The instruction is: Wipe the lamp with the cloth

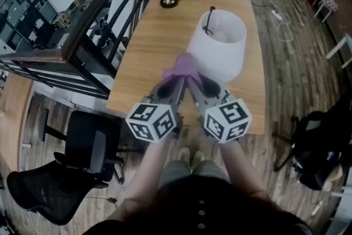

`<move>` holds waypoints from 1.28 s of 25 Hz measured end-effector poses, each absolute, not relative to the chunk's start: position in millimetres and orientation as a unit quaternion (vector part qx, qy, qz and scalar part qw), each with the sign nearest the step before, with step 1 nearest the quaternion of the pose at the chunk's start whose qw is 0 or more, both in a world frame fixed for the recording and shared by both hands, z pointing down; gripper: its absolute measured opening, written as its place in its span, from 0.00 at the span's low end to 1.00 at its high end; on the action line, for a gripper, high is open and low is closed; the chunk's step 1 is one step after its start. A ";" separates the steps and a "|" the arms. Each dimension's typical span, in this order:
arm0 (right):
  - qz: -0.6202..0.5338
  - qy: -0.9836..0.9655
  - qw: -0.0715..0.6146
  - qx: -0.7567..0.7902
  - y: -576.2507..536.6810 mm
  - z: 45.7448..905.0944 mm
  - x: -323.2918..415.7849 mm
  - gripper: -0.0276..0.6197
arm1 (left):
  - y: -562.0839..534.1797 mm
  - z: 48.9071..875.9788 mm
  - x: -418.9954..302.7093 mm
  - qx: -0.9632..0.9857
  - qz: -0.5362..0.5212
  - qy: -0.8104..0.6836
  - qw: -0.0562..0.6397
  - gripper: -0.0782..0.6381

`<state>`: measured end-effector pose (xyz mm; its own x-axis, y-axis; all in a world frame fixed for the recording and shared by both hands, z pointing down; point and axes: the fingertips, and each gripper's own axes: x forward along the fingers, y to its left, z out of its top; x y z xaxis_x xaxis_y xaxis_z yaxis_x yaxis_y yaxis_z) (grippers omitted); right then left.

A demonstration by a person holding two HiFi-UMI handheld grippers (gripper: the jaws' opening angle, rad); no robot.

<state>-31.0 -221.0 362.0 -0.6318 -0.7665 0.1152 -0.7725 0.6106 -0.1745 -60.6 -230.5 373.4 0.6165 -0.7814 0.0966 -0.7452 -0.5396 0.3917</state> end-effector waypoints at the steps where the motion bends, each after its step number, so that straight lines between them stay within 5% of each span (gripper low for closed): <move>1: 0.096 -0.898 0.010 0.429 -220.8 353.9 -29.2 0.16 | -230.8 365.3 -58.9 0.879 -0.050 -0.433 0.194 0.12; 20: -0.016 -0.895 -0.056 0.442 -228.1 240.9 8.6 0.16 | -244.4 276.9 -40.4 0.907 -0.095 -0.393 0.113 0.12; 32: -0.005 -0.877 -0.045 0.479 -245.1 256.3 35.9 0.16 | -258.5 285.3 -15.9 0.918 -0.081 -0.371 0.115 0.12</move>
<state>35.9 -245.1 256.3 -0.5378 -0.8389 -0.0840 -0.8398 0.5418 -0.0341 -15.9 -258.5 285.3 0.7124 -0.6990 -0.0627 -0.6619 -0.6989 0.2708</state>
